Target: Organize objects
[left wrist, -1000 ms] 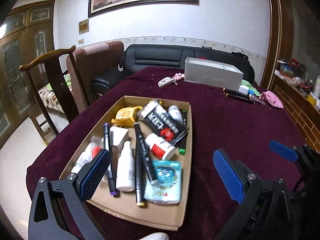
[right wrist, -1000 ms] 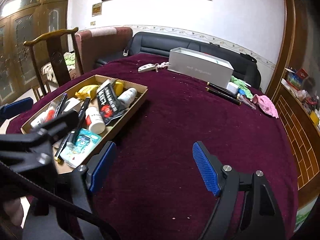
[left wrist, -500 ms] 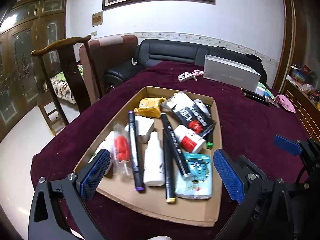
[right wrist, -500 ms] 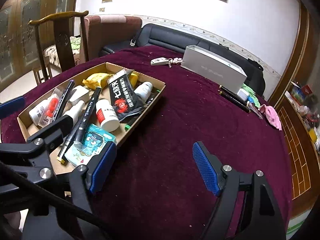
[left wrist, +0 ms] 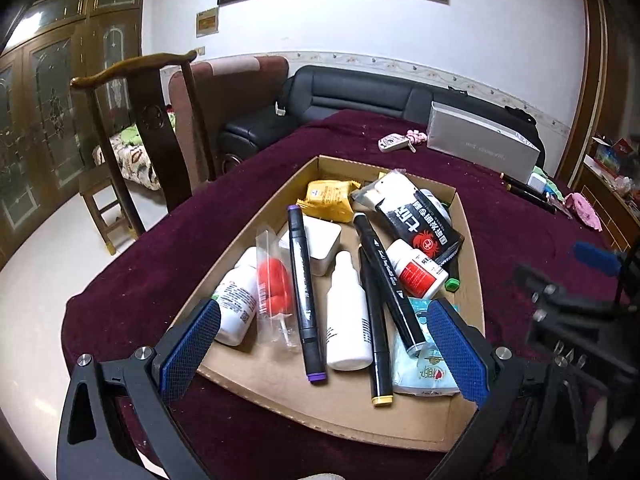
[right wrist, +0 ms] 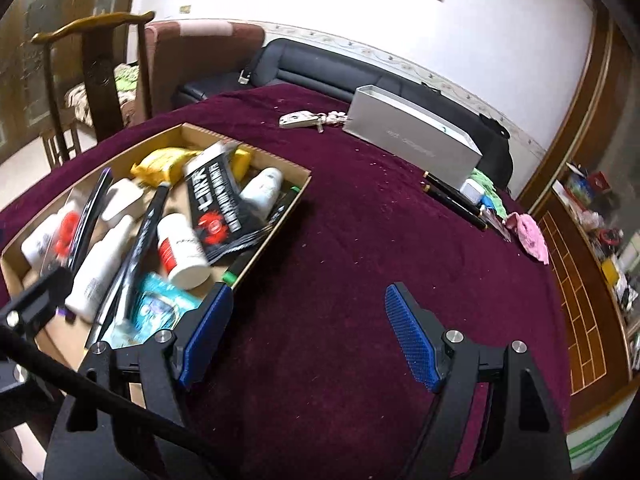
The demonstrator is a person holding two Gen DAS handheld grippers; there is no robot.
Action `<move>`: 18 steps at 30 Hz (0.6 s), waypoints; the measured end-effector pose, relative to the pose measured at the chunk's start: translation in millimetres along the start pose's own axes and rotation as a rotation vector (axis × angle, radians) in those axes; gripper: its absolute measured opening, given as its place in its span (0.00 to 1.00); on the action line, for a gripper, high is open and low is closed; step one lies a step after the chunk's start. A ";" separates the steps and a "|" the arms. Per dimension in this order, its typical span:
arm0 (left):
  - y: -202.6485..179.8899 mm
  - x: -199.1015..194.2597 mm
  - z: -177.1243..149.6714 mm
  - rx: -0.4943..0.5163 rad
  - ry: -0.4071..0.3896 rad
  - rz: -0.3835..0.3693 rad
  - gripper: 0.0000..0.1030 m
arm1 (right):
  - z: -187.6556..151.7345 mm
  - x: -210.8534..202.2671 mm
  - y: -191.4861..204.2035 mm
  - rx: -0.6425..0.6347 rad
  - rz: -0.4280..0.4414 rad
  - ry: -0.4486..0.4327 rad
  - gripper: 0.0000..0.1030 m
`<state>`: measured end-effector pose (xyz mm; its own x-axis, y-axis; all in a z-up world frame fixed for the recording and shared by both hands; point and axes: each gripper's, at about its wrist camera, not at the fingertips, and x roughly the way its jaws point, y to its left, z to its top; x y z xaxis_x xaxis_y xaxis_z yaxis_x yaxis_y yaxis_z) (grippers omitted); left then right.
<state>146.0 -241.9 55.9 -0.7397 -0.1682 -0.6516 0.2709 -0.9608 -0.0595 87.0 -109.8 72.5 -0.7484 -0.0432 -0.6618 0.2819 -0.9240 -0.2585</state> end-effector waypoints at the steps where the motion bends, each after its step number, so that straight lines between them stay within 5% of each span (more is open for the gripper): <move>1: -1.3 1.9 0.4 0.003 0.007 -0.004 0.98 | 2.1 -0.5 -1.5 -0.001 -0.006 -0.004 0.77; 18: -17.9 22.4 6.5 0.035 0.081 -0.013 0.98 | 8.3 4.2 -1.8 -0.021 0.003 -0.004 0.77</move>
<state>120.6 -229.9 47.3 -0.6902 -0.1390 -0.7101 0.2389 -0.9701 -0.0423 78.4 -111.4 75.9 -0.7498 -0.0472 -0.6599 0.2964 -0.9157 -0.2713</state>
